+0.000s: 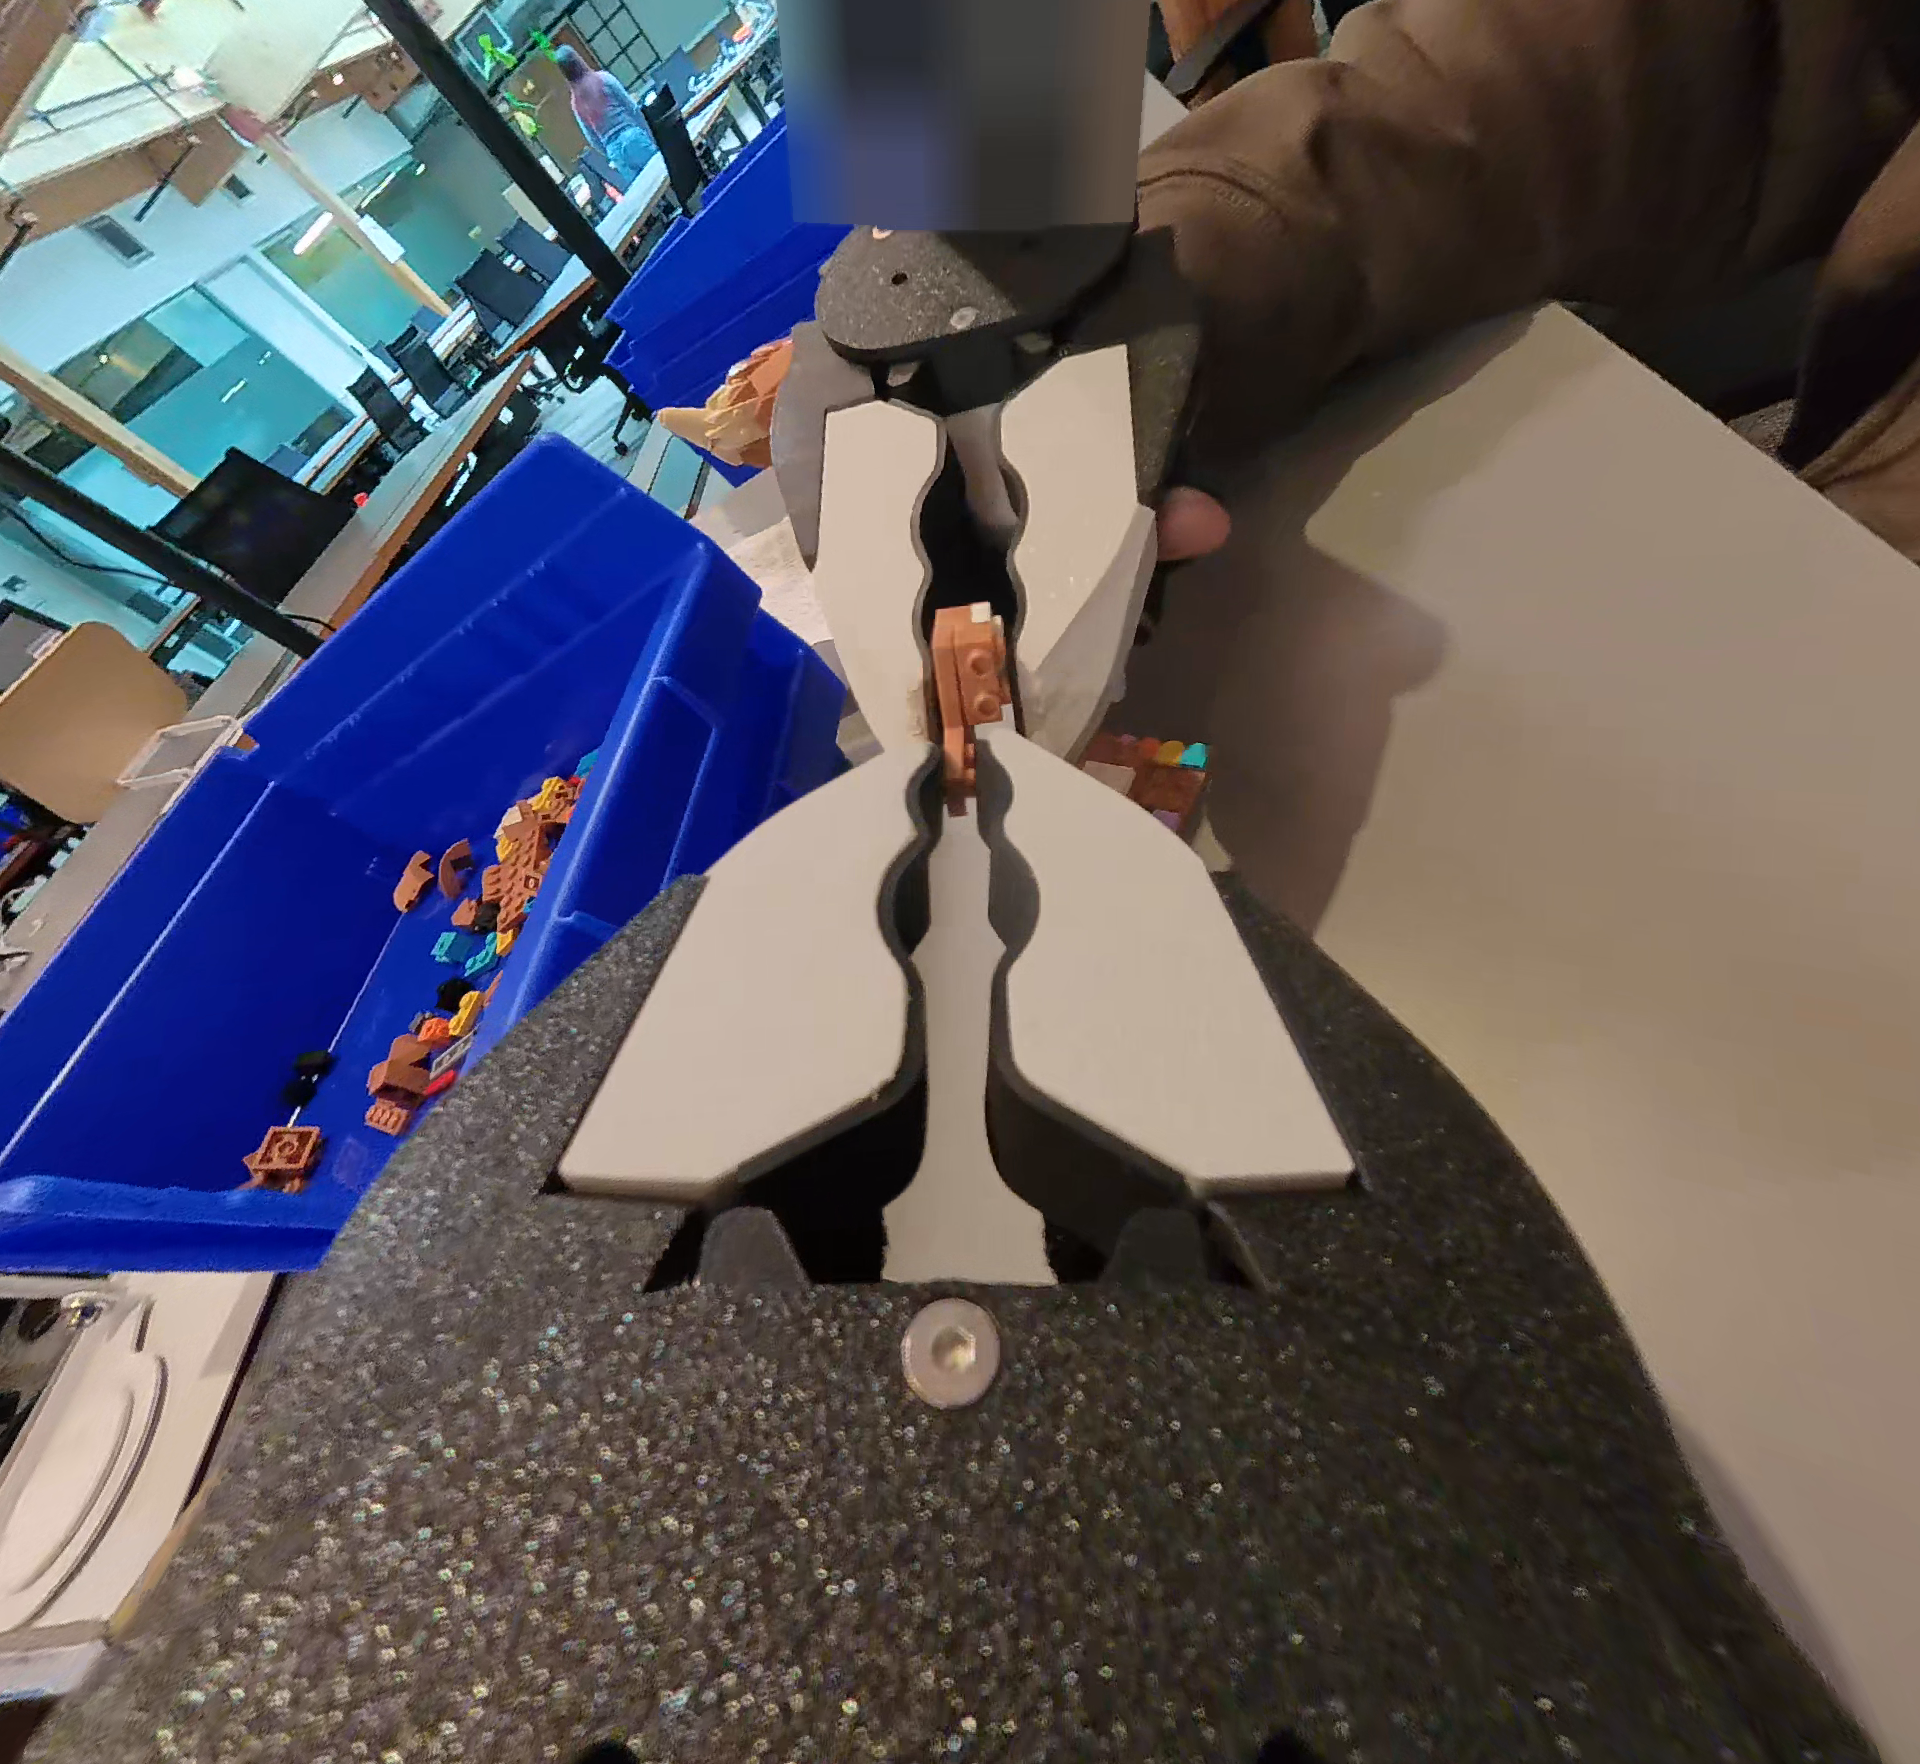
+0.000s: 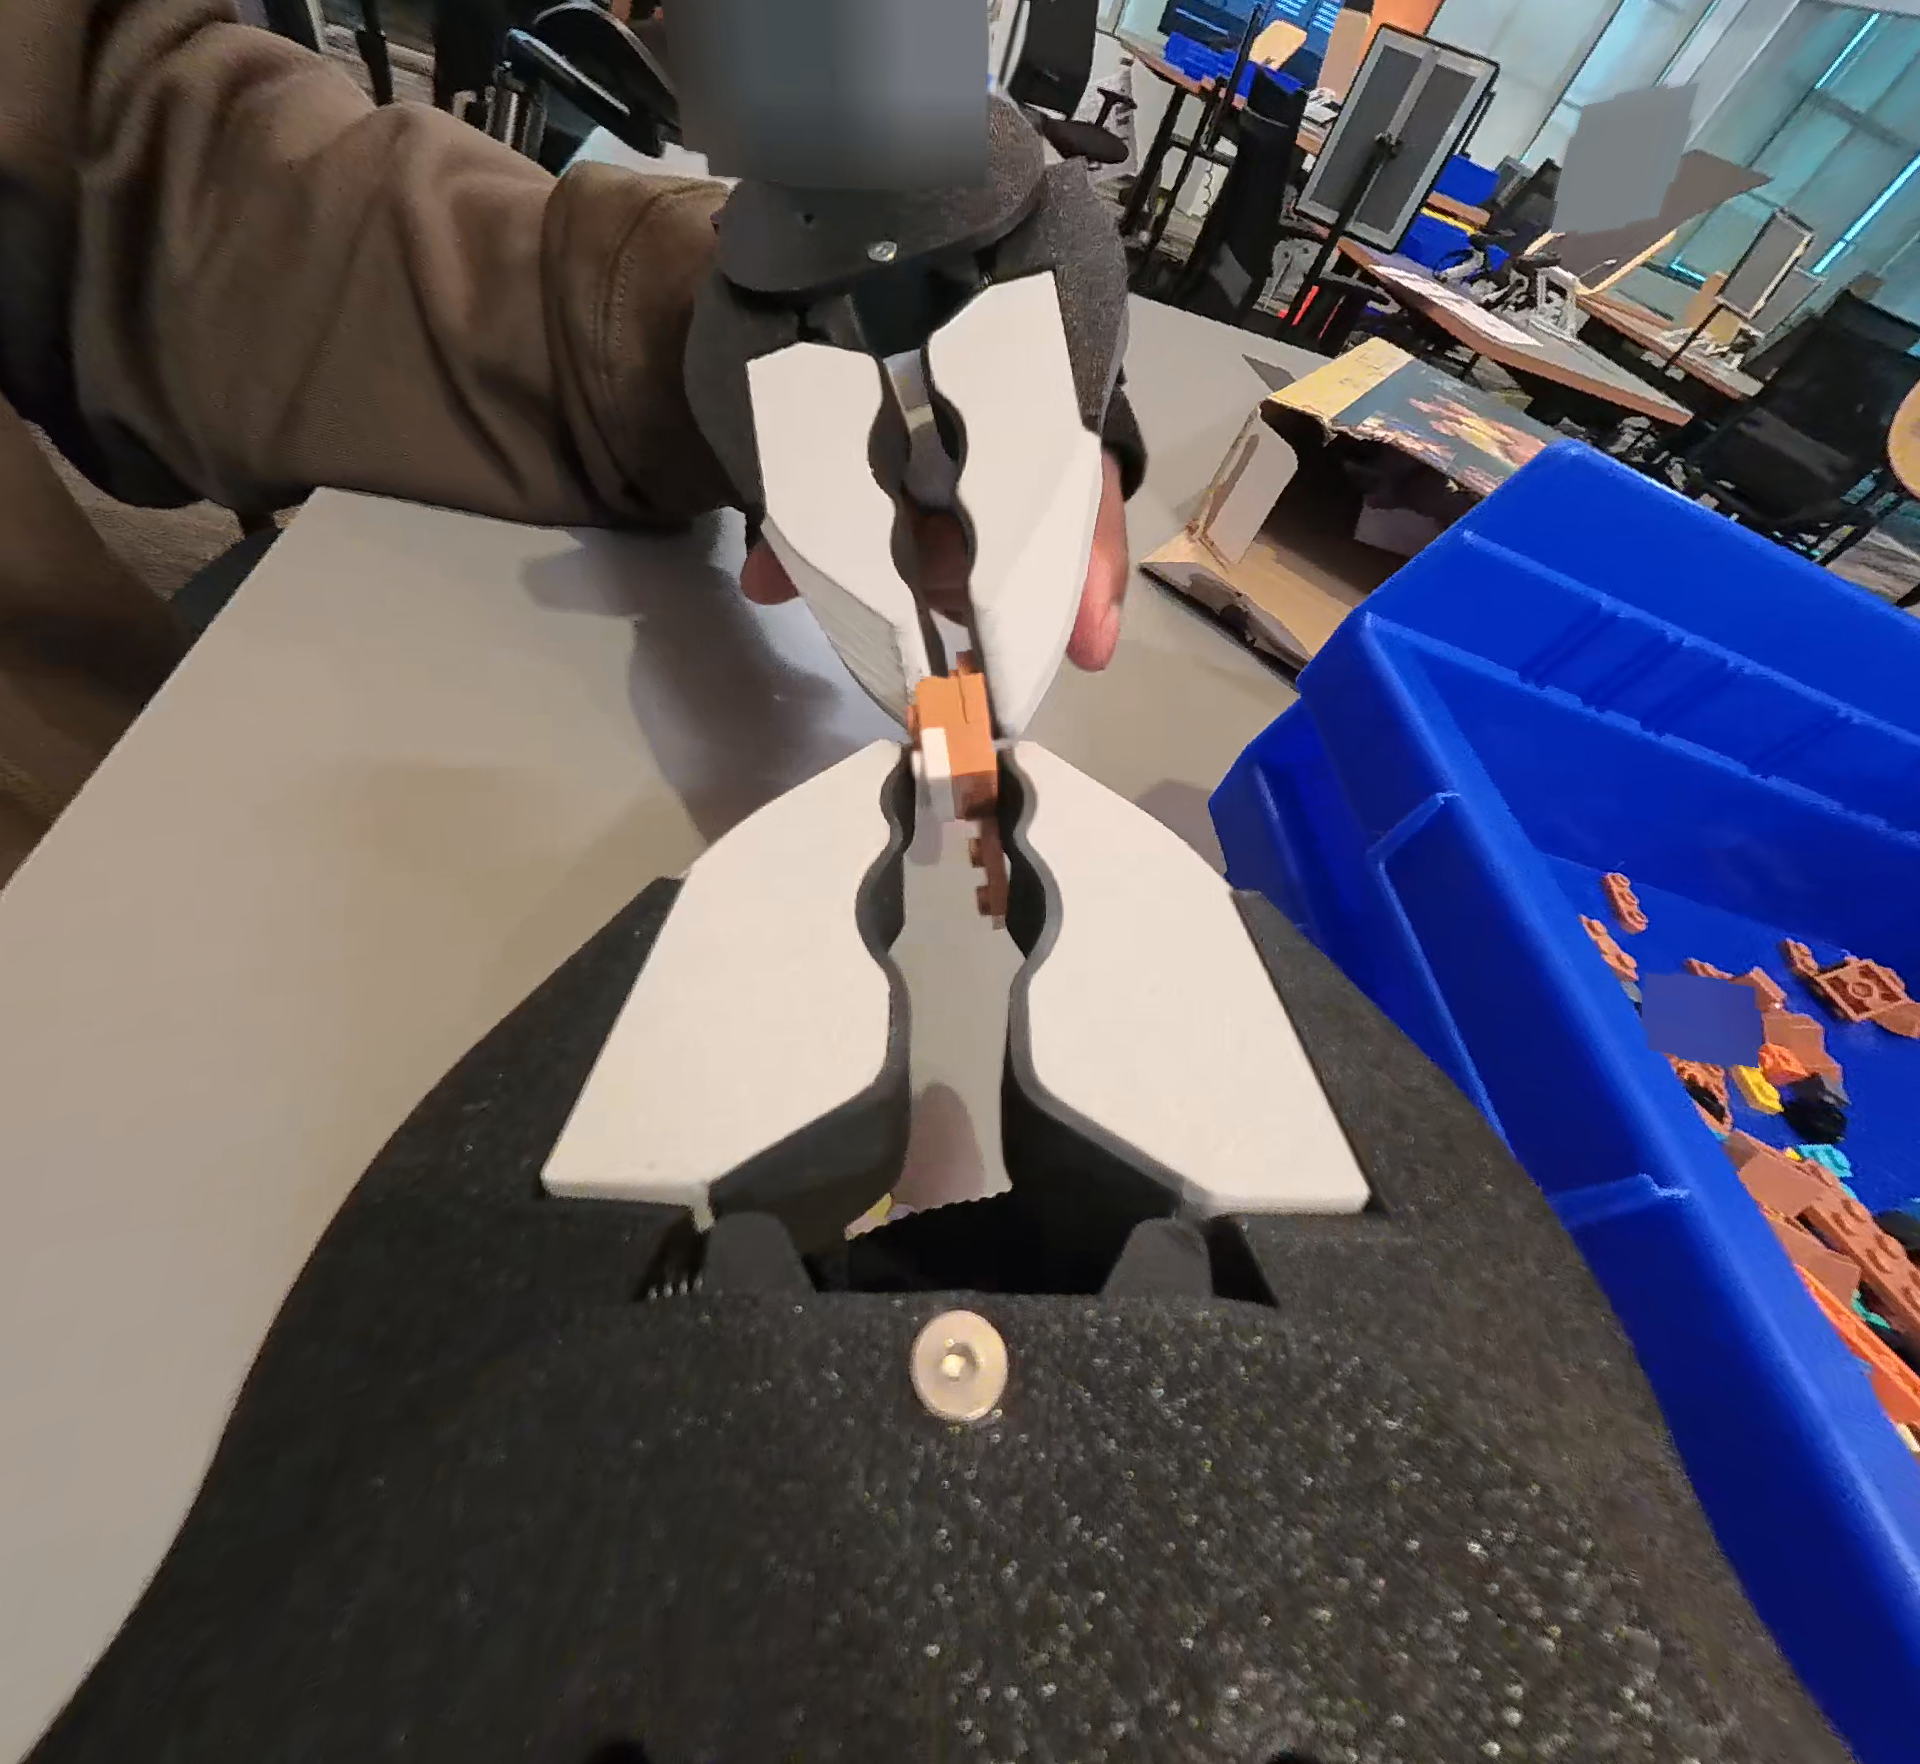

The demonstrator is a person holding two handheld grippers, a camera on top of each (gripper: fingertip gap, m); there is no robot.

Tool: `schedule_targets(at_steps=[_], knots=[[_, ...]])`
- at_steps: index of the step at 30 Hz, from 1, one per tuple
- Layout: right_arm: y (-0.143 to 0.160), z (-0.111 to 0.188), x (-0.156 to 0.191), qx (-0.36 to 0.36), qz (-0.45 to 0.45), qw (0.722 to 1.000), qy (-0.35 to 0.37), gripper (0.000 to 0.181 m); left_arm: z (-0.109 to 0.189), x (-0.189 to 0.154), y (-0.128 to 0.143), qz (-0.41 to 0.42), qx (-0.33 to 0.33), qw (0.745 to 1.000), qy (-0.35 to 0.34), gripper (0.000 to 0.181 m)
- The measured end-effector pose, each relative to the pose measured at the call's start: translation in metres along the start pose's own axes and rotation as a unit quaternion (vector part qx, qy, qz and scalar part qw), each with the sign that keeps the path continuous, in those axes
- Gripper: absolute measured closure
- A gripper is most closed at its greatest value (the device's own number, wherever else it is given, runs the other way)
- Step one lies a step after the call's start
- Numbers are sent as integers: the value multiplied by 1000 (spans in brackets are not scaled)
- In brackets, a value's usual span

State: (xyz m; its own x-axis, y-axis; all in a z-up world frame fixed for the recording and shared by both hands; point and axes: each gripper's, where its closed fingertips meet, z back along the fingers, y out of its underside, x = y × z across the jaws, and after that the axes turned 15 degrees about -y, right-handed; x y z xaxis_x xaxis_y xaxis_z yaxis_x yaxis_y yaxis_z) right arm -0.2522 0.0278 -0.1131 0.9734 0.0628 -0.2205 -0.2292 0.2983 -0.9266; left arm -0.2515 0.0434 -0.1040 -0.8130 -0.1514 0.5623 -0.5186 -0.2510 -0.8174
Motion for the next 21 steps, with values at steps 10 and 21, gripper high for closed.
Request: schedule_targets(at_steps=[10,21], knots=[[6,24,-45,117,148,958,216,146,-9,31,8,209,74,973,-62,176],[11,20,-45,204,242,917,244,144,-12,40,25,-111,149,966,-181,176]])
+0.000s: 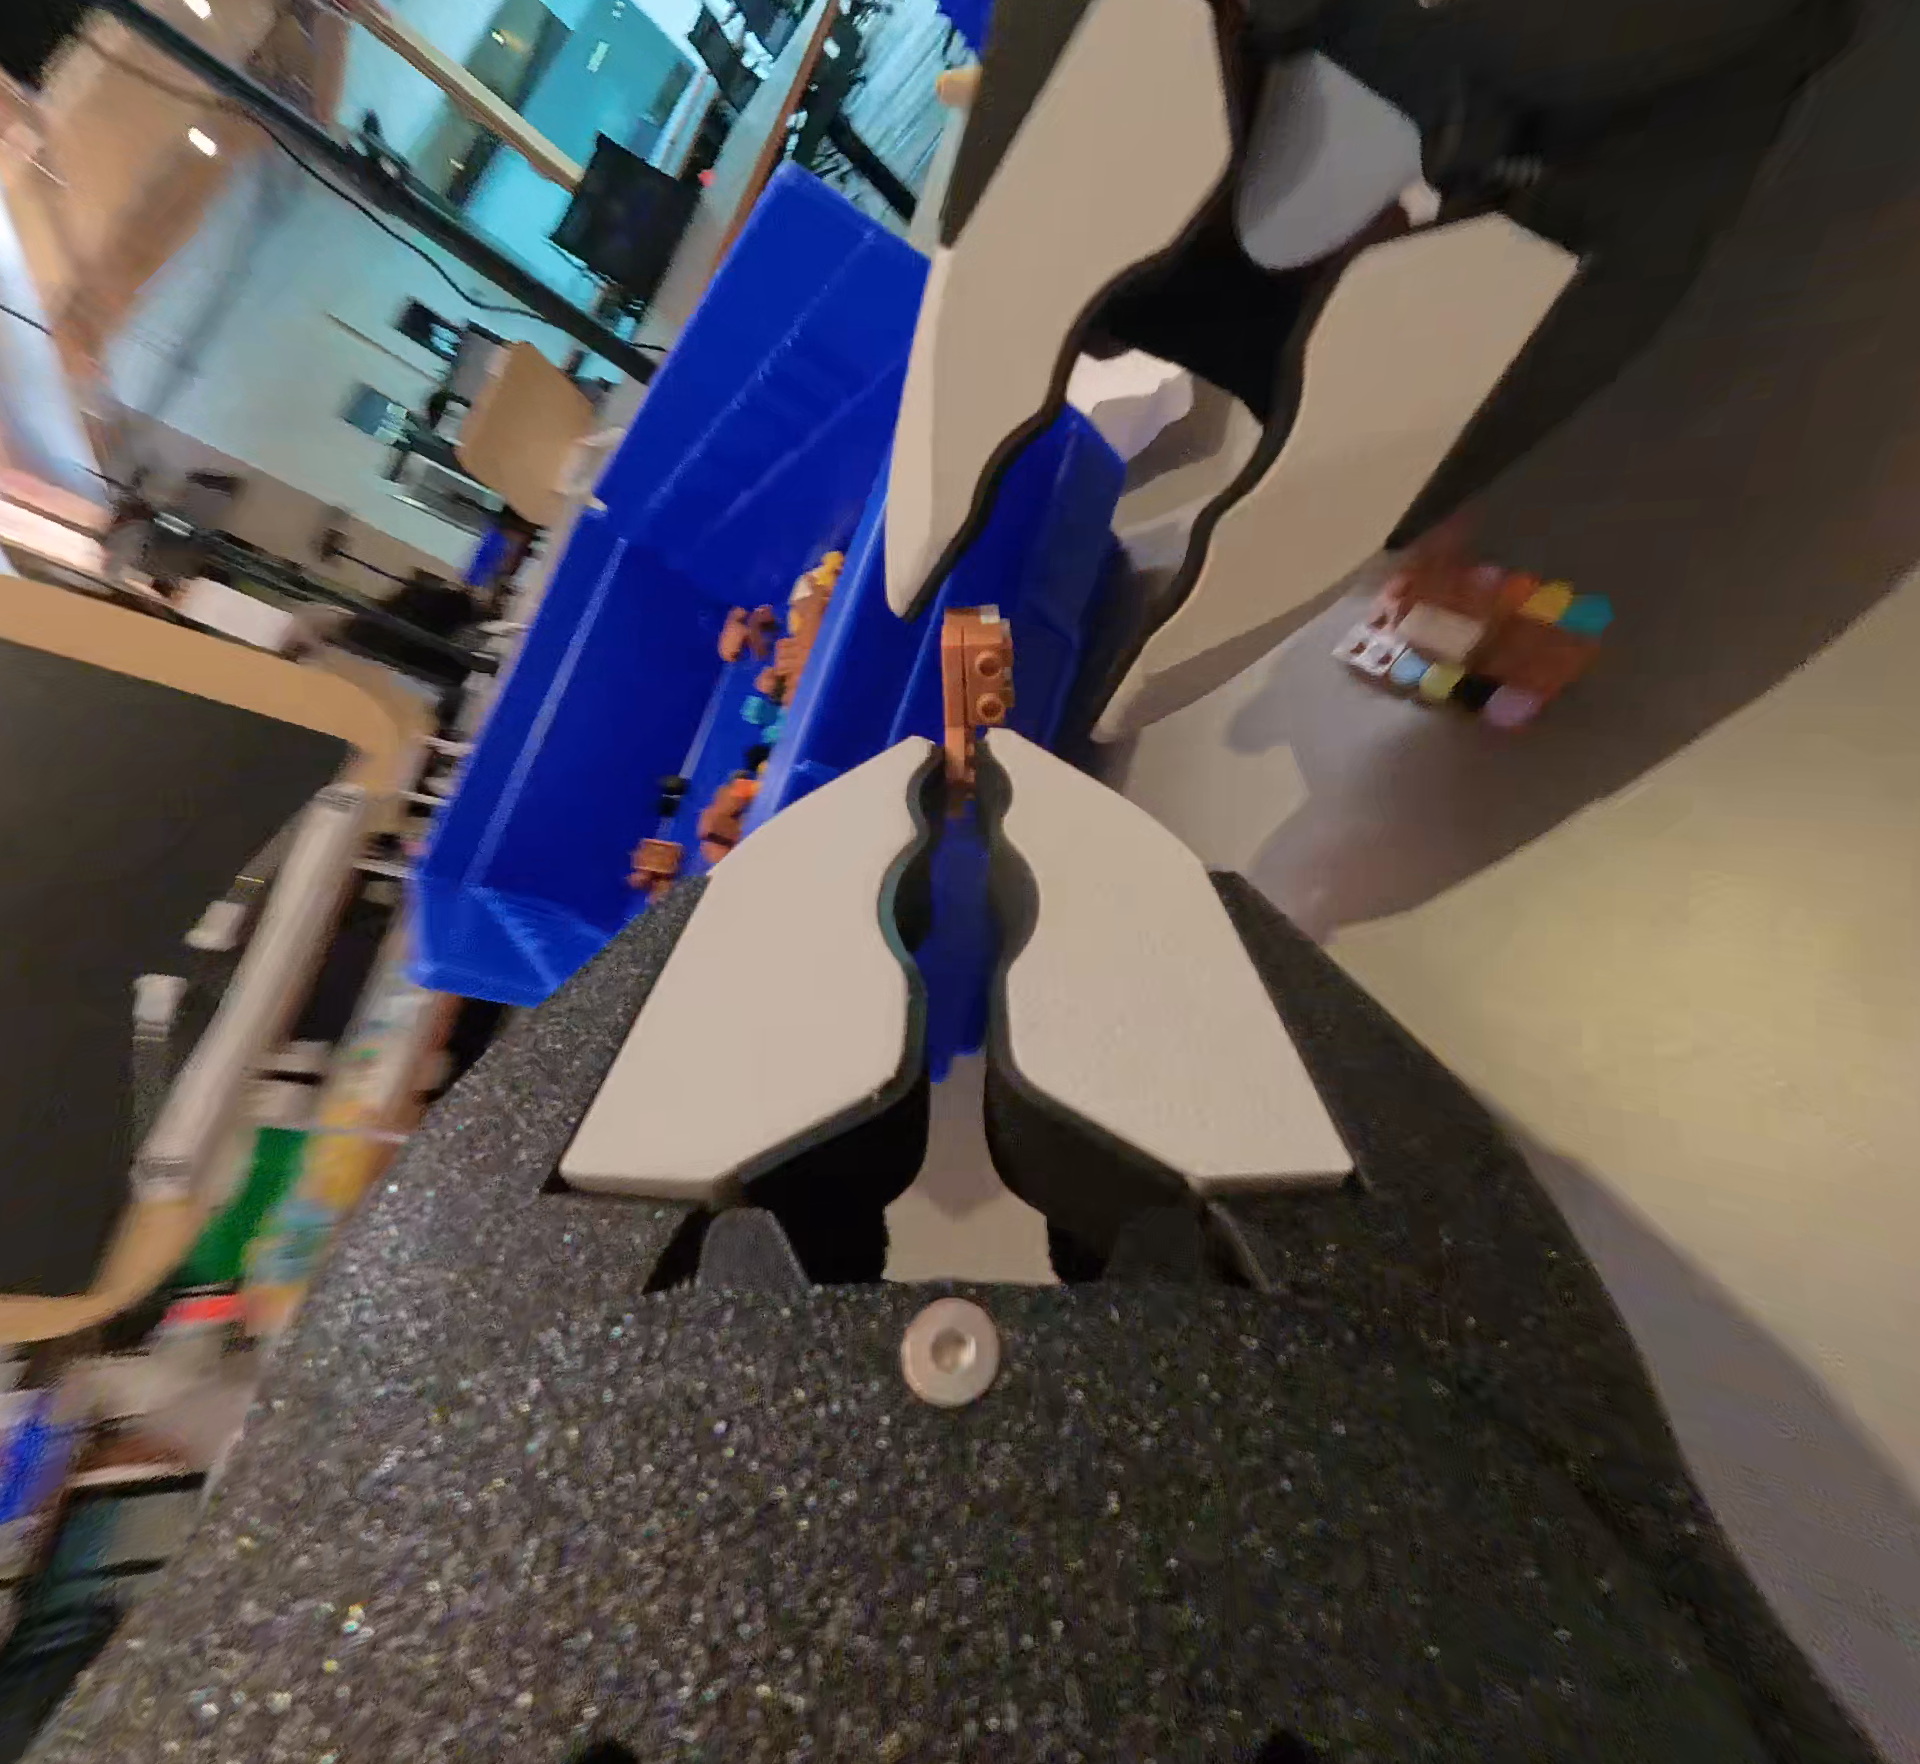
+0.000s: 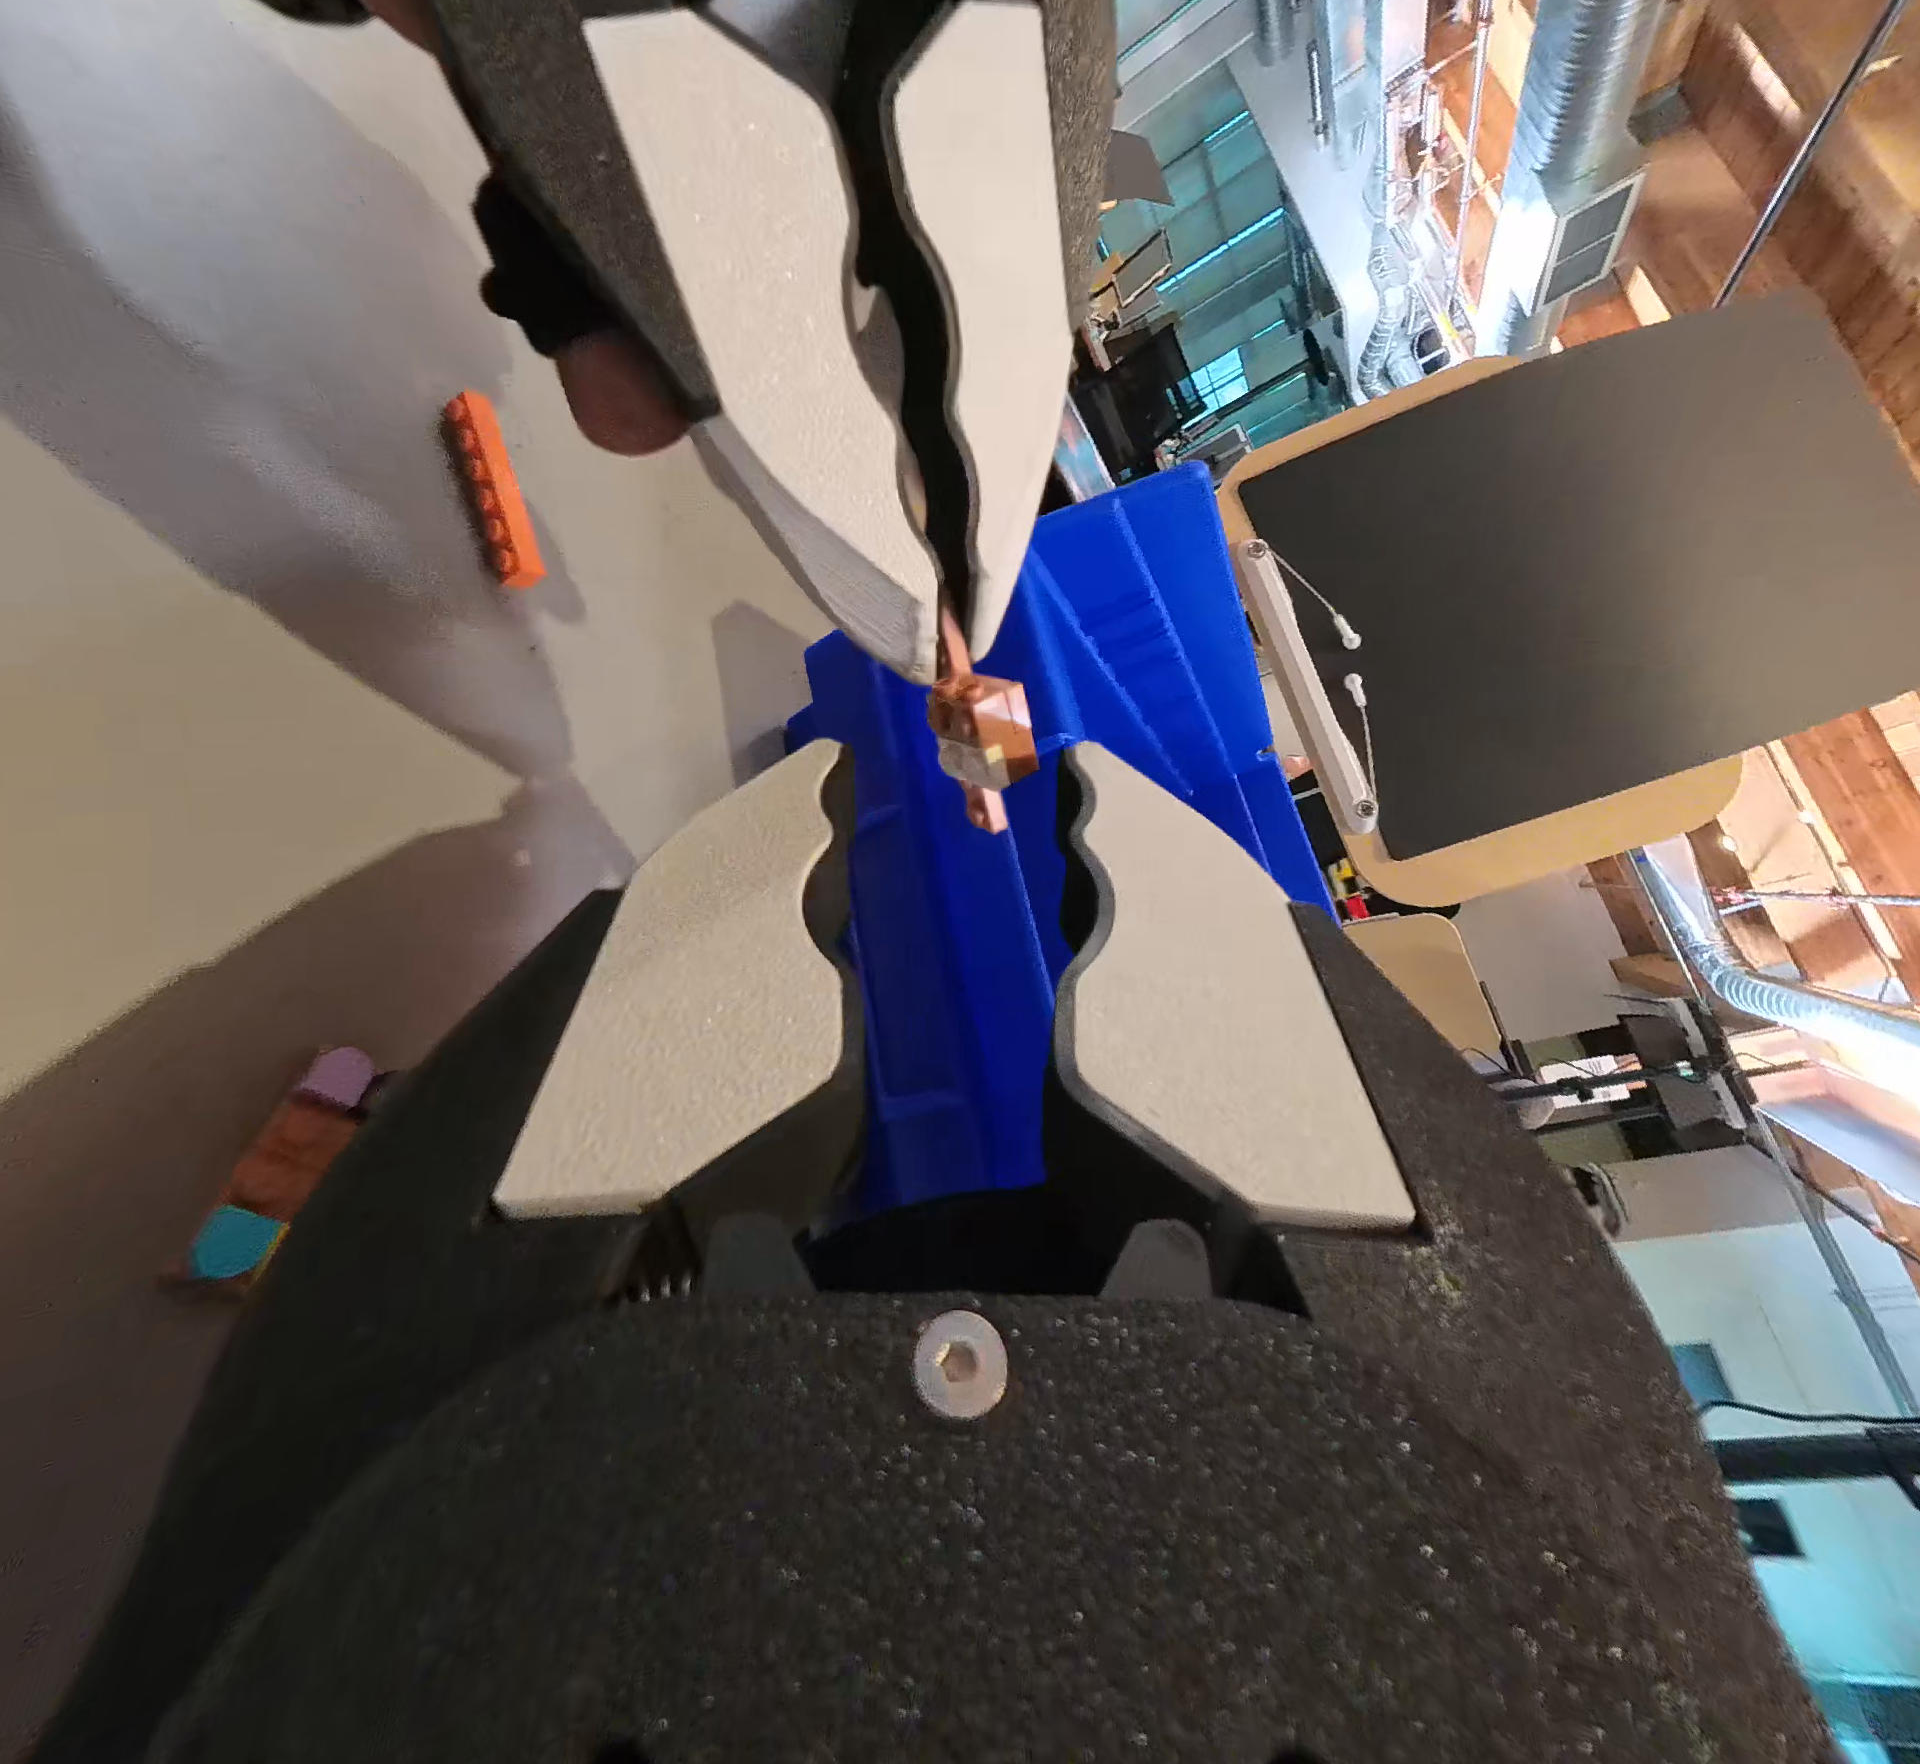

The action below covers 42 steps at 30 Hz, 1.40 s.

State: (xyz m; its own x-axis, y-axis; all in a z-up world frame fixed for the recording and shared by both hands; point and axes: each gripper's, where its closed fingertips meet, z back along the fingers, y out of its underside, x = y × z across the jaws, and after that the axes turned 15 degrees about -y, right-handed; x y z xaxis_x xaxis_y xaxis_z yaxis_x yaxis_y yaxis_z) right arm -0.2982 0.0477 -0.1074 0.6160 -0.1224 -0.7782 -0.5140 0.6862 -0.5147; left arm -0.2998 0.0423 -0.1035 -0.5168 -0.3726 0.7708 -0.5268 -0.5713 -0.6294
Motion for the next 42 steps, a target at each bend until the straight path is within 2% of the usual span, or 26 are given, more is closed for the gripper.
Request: schedule_targets(at_steps=[3,10,13,15,19,23,26,28,31,33,37,42], knots=[[-2,1,0,2,17,1000,8,145,1,1,-3,-82,-12,996,-36,176],[-11,4,-2,6,76,996,41,160,3,-1,-9,-153,-32,986,-63,176],[-12,4,-4,11,77,996,50,157,4,5,-13,-164,-40,982,-89,176],[-13,6,-9,-1,44,998,53,153,4,10,-16,-174,-47,977,-113,176],[-17,13,-20,-71,-86,993,32,150,6,22,-22,-192,-56,966,-164,176],[-21,16,-21,-140,-209,967,-28,146,10,33,-28,-225,-69,948,-214,176],[-27,21,-26,-183,-251,950,-40,146,13,34,-34,-236,-86,941,-228,176],[-28,26,-30,-178,-212,961,-17,147,15,34,-38,-225,-100,942,-227,176],[-29,33,-31,-136,-92,986,30,147,19,33,-44,-231,-122,938,-227,176],[-27,35,-30,-96,-12,994,59,147,20,30,-47,-232,-133,939,-216,176],[-24,37,-32,-47,70,992,95,147,25,16,-54,-218,-172,945,-172,177],[-22,36,-26,-25,123,988,91,154,31,-1,-56,-216,-205,948,-110,177]])
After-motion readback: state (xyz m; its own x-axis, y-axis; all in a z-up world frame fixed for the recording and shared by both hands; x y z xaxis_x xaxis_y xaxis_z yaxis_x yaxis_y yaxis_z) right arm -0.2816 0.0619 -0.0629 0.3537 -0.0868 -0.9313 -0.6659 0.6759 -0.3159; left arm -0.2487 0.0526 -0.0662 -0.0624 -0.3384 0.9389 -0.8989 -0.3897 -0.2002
